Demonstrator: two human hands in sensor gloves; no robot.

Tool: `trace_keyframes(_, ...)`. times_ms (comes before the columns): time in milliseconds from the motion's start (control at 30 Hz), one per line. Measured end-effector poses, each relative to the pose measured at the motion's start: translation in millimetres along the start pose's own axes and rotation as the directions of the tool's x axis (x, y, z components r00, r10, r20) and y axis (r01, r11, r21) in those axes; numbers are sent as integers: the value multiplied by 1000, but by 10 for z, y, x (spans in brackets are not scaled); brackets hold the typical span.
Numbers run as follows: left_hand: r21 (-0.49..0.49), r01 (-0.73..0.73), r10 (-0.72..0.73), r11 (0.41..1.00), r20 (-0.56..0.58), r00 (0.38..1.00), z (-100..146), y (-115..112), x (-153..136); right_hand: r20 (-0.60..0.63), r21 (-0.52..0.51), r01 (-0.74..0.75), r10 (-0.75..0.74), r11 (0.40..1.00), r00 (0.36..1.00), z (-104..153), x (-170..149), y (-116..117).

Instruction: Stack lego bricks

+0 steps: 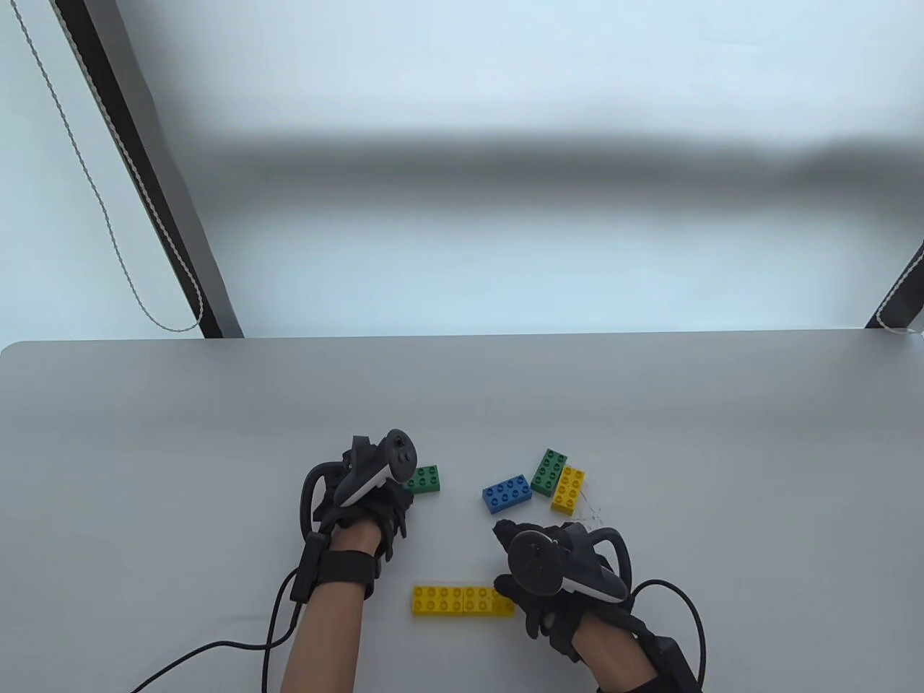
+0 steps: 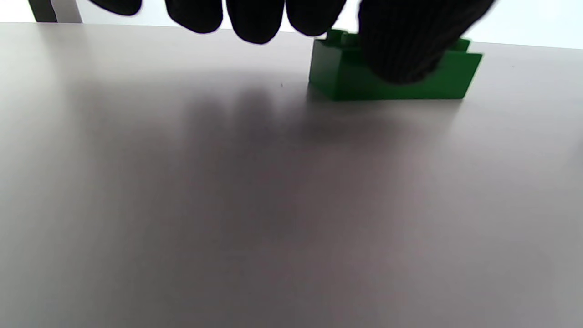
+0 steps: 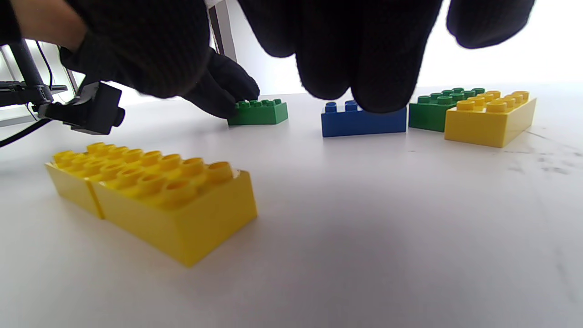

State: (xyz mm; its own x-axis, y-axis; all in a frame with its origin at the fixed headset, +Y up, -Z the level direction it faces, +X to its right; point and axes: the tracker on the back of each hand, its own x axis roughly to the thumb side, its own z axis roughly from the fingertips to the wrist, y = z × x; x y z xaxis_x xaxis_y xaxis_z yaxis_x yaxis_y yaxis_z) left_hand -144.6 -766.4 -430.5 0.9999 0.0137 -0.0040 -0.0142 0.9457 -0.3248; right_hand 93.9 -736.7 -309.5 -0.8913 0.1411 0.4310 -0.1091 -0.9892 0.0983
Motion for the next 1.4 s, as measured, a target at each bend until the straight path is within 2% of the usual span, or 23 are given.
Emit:
trace_keyframes(367, 7, 34, -34, 999, -3, 999, -62, -64, 71, -6, 5, 3, -3, 1000, 1000, -8, -23, -4)
trace_keyframes(700, 55, 23, -24, 998, 22, 999, 28, 15, 37, -7, 6, 3, -3, 1000, 1000, -9, -27, -5)
trace_keyframes(1067, 137, 34, -50, 990, 120, 992, 444, 140, 76, 2, -15, 3, -3, 1000, 1000, 21, 6, -30)
trace_keyframes(1400, 206, 10, -60, 978, 238, 969, 888, 144, 190, 26, -96, 17, -14, 995, 1000, 73, 89, -75)
